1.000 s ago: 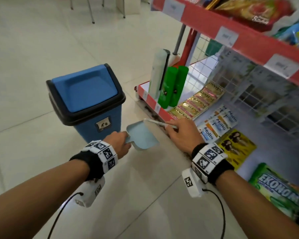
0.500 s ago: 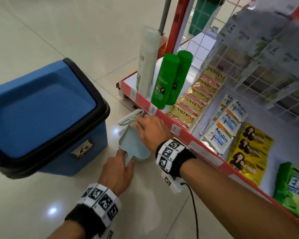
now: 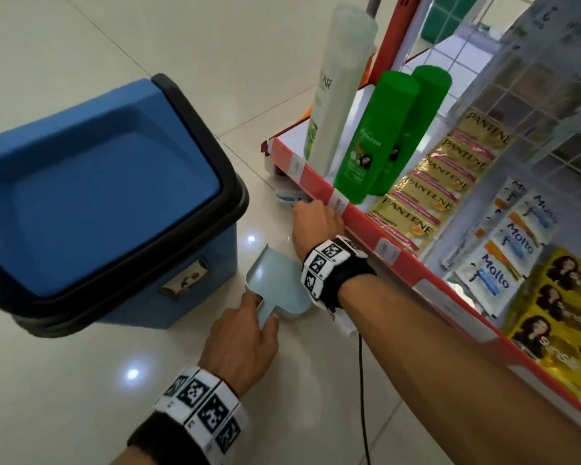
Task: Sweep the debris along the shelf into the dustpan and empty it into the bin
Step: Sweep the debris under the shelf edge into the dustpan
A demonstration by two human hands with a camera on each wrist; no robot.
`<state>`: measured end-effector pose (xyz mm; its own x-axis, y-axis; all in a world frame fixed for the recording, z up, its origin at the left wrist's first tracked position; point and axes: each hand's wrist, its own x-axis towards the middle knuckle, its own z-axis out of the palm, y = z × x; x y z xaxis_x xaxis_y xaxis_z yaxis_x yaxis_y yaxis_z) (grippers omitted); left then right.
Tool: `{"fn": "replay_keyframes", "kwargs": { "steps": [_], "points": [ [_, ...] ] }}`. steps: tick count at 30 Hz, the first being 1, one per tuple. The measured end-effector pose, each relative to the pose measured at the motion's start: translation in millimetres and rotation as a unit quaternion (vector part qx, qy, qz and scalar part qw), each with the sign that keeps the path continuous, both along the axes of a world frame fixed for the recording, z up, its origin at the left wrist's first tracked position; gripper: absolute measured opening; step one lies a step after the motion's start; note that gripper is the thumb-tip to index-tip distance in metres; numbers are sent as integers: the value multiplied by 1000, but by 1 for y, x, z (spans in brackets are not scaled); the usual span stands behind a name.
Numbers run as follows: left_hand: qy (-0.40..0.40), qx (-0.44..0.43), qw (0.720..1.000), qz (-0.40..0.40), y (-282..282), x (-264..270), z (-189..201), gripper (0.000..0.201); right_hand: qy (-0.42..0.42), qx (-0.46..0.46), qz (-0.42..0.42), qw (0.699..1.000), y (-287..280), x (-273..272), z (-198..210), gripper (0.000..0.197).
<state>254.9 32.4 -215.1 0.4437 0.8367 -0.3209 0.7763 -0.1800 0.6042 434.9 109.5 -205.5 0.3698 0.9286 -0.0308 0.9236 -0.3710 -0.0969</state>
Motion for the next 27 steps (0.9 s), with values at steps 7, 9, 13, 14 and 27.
{"fn": "replay_keyframes", "kwargs": {
  "steps": [7,9,13,14,27],
  "points": [
    [12,-22,1000,-14,-3,0,5,33,27,-72,4,997,-89,17,10,14],
    [14,-30,999,-15,-4,2,3,33,19,-61,19,998,-106,19,18,12],
    [1,-40,999,-21,-8,9,0,21,26,-5,52,998,-82,14,30,17],
    [-4,-40,999,-24,-9,10,0,19,29,6,56,998,-68,10,30,19],
    [-5,-67,998,-18,-16,-7,-4,21,16,-68,39,997,-66,23,-1,24]
  ]
}}
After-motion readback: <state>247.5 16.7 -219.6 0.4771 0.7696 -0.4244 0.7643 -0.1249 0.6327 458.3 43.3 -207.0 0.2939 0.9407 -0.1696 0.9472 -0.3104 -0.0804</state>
